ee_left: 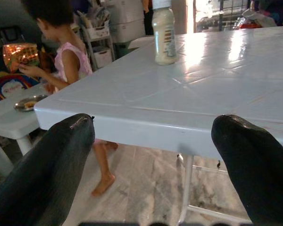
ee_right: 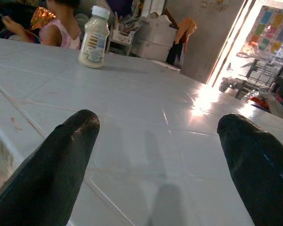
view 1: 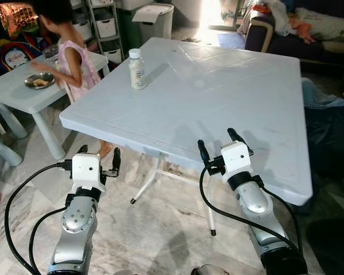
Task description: Restocking fridge
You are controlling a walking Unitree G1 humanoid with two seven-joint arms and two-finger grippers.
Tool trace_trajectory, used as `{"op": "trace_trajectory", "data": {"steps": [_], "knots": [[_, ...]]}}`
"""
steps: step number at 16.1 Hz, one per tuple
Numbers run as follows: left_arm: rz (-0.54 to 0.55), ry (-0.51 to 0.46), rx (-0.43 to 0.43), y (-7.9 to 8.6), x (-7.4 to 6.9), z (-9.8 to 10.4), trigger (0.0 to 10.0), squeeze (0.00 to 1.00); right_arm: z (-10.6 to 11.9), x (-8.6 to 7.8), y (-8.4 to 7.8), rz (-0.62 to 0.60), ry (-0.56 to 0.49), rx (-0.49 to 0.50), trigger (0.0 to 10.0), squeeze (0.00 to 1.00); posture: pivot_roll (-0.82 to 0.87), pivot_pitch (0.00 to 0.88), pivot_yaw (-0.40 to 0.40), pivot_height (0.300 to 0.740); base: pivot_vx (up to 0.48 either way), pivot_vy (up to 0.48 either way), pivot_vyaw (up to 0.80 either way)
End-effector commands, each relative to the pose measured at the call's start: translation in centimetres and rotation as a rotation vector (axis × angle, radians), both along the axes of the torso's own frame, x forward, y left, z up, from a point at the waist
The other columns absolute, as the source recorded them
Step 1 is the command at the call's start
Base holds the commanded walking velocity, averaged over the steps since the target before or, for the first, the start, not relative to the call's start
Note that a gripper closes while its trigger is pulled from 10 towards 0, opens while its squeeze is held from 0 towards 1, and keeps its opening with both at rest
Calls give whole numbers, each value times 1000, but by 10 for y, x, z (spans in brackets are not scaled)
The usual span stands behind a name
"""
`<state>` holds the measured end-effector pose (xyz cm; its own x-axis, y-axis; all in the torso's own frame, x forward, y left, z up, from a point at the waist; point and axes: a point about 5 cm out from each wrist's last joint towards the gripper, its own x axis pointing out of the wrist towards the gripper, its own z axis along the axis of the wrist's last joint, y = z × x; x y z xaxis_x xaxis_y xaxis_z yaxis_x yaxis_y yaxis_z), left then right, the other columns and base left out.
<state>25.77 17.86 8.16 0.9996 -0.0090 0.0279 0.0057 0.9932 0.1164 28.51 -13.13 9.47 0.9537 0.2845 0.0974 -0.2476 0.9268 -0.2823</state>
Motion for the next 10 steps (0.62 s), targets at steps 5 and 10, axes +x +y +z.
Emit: {"op": "trace_trajectory", "data": {"steps": [5,10], "knots": [[3,-5,11,1,1,2,10000,0,2,1,-1,-6,-2,1,10000,0,-15,17,15,740,0,0,0],[3,-5,11,1,1,2,10000,0,2,1,-1,-6,-2,1,10000,0,-15,17,15,740,0,0,0]]}}
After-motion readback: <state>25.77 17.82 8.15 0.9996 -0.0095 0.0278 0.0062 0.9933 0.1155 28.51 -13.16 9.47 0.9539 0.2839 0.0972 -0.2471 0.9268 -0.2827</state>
